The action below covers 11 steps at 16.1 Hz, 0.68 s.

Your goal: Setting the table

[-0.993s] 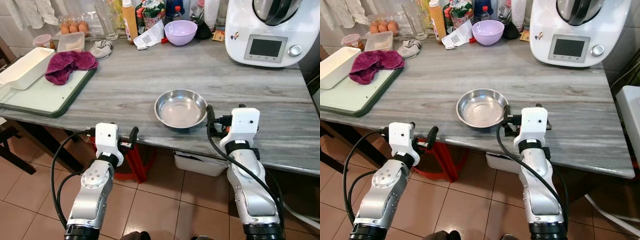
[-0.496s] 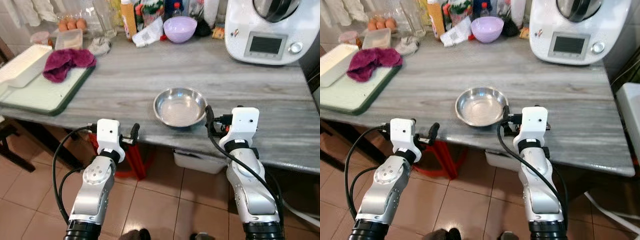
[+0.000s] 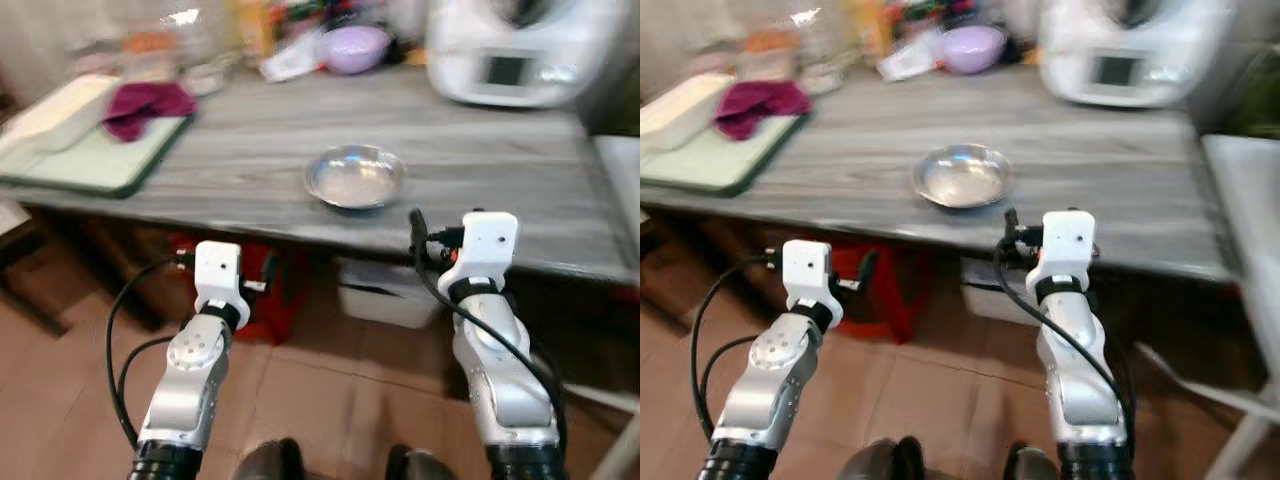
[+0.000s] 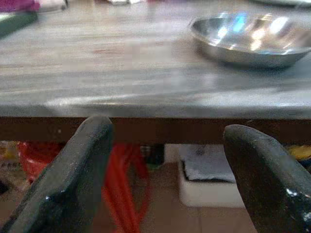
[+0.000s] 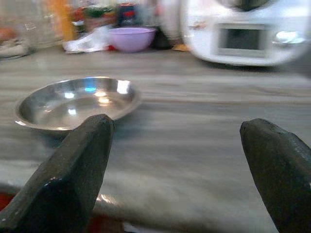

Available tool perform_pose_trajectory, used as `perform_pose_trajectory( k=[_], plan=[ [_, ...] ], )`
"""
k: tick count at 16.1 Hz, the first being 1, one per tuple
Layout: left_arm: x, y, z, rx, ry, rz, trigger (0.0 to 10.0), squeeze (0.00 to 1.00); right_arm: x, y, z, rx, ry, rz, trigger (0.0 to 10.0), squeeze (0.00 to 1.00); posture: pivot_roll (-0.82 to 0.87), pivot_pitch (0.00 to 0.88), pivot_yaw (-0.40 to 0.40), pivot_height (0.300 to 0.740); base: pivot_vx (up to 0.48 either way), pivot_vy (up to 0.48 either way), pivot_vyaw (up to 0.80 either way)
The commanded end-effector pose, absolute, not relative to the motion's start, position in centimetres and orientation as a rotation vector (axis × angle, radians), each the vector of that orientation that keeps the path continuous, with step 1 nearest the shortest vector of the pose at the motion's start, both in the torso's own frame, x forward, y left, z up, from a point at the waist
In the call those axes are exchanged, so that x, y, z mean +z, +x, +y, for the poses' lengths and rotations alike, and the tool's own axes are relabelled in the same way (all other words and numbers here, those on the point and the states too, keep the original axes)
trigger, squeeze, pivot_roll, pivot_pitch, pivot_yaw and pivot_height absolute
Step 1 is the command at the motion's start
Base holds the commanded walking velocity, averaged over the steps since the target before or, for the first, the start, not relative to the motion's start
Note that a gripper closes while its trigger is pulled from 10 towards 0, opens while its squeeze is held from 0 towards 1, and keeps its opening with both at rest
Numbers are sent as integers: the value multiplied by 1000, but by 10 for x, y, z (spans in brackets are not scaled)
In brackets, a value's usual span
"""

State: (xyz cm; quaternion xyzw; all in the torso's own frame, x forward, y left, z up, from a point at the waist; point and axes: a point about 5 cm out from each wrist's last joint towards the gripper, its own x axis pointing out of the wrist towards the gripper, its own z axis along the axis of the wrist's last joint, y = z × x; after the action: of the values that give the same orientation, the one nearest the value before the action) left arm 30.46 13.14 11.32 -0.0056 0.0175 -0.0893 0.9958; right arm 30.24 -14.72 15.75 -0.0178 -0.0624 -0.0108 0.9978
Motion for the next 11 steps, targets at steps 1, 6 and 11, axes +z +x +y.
perform_pose_trajectory(
  k=[1, 6, 11],
  plan=[
    [109, 302, 136, -163, -10, 57, 10000, 0, 160, 304, -144, -3, -34, -128, 10000, 0, -101, 127, 95, 740, -311, 0, -419],
    [108, 302, 135, -164, -11, 62, 10000, 0, 159, 305, -144, -2, -36, -127, 10000, 0, -100, 127, 93, 740, -310, 0, -410],
    [108, 303, 136, -166, -4, 58, 10000, 0, 159, 306, -142, 0, -35, -127, 10000, 0, -97, 127, 96, 740, -310, 0, 0]
  ],
)
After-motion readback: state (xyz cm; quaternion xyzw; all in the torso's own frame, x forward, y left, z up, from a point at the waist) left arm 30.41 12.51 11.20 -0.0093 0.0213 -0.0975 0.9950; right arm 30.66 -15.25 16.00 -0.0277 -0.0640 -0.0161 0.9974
